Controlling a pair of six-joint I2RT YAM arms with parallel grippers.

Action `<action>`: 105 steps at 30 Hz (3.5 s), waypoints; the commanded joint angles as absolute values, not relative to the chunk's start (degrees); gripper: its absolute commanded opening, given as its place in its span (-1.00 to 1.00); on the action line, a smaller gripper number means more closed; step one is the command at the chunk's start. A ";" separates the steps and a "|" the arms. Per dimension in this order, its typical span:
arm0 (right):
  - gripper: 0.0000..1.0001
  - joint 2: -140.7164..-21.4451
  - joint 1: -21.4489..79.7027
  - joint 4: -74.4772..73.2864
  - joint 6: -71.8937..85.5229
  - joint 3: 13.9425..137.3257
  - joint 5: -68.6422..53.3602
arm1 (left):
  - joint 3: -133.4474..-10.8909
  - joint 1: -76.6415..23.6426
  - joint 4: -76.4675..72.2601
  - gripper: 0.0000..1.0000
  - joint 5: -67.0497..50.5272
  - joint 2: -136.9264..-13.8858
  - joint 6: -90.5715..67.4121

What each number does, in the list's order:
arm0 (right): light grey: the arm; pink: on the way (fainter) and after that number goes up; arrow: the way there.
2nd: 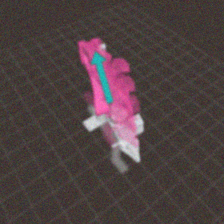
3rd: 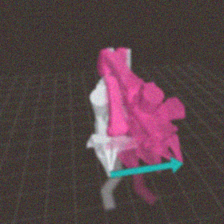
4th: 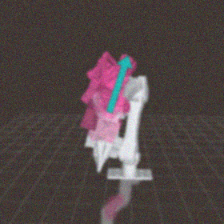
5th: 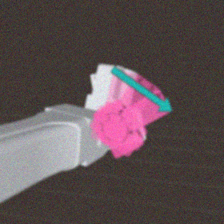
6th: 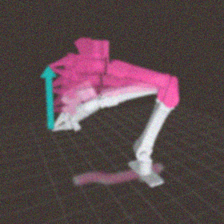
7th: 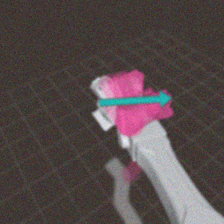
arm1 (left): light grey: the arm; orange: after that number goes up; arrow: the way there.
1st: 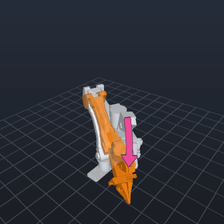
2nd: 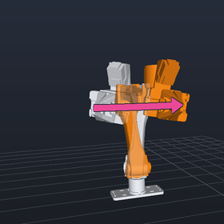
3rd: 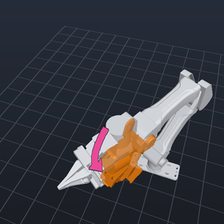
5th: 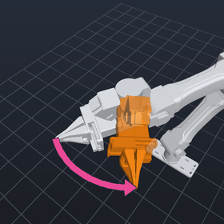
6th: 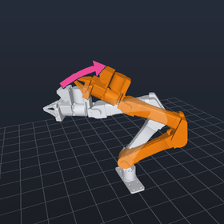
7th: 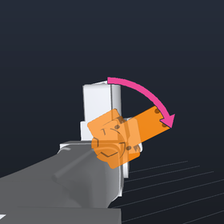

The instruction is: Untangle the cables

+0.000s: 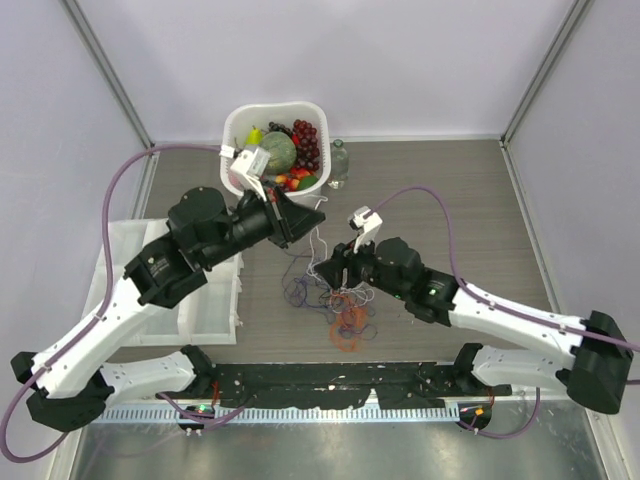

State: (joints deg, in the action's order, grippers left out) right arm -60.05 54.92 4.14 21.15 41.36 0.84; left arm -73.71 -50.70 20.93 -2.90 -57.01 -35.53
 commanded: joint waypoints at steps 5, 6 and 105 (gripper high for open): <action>0.09 -72.24 50.38 18.09 32.77 28.84 28.83 | -112.62 -50.36 29.08 -1.00 -3.96 -66.08 -25.32; 0.06 -73.64 48.71 18.19 35.83 27.18 28.31 | -117.37 -50.45 30.74 -1.00 -3.52 -67.49 -24.18; 0.35 -62.75 35.07 12.66 26.28 22.59 12.66 | -37.80 -24.44 30.16 -0.97 23.04 -45.43 -37.71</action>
State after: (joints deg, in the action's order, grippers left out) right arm -63.75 35.38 9.87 26.85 22.59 12.71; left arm -39.24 -28.64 41.69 33.28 -44.82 -37.52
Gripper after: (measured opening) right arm 0.674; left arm 0.010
